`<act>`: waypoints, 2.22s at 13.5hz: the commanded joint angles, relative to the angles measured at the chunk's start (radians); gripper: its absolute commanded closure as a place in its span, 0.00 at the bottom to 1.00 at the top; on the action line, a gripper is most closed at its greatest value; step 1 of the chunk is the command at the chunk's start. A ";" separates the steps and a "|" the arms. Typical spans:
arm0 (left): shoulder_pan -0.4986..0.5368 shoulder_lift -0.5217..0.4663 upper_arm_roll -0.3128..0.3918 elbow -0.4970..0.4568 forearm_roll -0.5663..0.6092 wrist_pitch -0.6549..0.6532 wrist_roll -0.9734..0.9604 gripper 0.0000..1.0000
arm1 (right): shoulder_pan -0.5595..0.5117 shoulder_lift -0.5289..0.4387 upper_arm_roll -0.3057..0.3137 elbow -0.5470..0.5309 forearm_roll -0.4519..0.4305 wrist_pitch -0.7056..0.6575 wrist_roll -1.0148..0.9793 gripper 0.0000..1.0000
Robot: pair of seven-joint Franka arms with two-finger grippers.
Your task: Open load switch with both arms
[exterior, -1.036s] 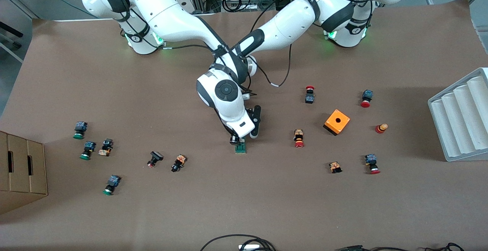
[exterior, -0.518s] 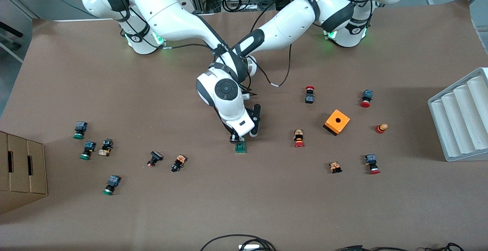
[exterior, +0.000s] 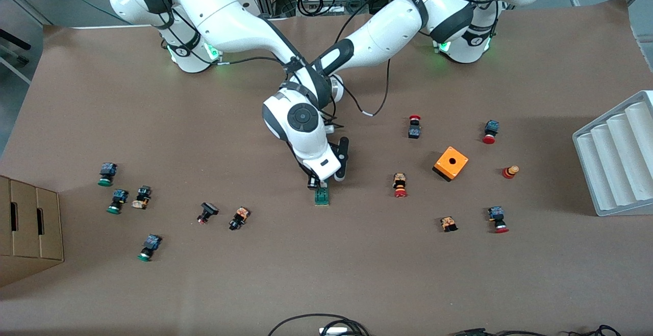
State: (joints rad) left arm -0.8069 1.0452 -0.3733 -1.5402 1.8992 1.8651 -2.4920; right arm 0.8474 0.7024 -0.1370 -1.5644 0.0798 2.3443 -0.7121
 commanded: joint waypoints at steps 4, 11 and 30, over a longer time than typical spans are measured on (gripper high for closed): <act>-0.014 0.007 0.008 0.015 0.003 -0.015 -0.012 0.27 | 0.015 -0.037 0.010 -0.049 -0.020 -0.008 0.010 0.41; -0.014 0.007 0.008 0.015 0.003 -0.015 -0.013 0.27 | 0.022 -0.037 0.010 -0.059 -0.020 -0.008 0.010 0.42; -0.014 0.007 0.008 0.015 0.003 -0.014 -0.012 0.27 | 0.022 -0.030 0.019 -0.078 -0.029 -0.003 0.011 0.44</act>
State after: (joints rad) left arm -0.8069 1.0452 -0.3733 -1.5401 1.8992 1.8651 -2.4920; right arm 0.8602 0.6945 -0.1190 -1.6021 0.0695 2.3441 -0.7117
